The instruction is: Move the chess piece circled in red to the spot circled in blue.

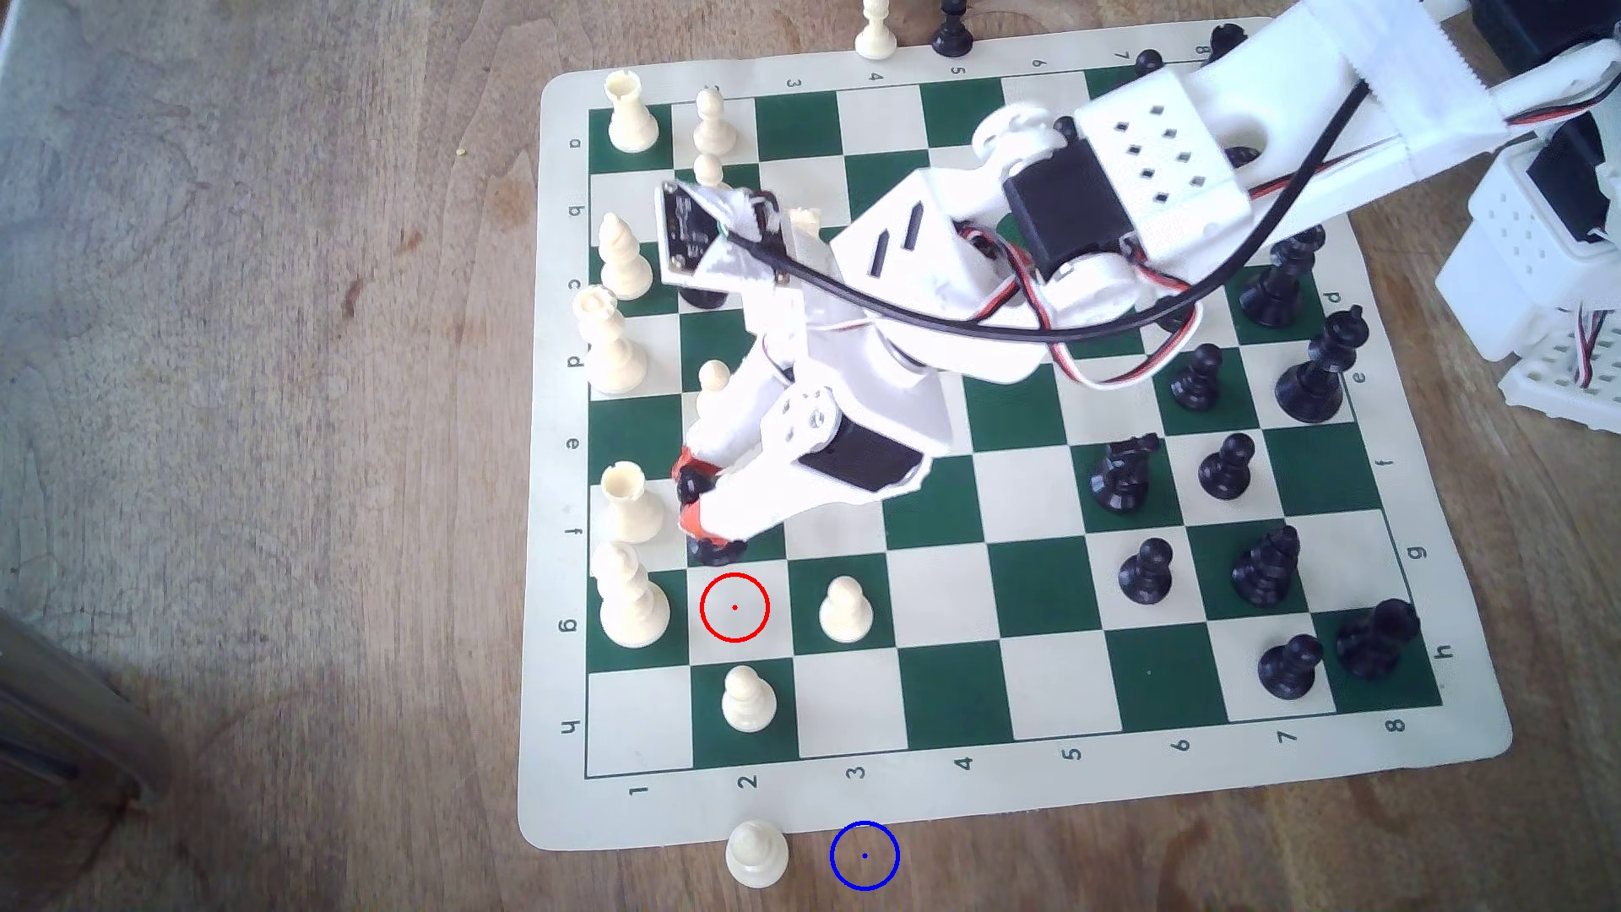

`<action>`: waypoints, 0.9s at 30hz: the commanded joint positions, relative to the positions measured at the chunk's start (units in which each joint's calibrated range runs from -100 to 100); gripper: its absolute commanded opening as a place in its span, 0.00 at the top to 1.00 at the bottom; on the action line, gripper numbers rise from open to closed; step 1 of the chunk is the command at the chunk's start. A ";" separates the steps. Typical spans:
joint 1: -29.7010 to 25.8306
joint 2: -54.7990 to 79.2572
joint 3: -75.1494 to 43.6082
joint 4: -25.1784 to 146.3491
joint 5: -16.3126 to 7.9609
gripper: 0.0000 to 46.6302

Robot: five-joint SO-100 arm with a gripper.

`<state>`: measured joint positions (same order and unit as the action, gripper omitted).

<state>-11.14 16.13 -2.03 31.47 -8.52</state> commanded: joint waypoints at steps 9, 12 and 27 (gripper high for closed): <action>-14.01 -17.32 0.67 9.31 -1.47 0.99; -16.44 -14.52 2.40 6.69 -1.47 0.99; -15.50 1.70 2.76 -8.46 0.54 0.99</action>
<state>-27.95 18.56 1.85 26.45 -8.38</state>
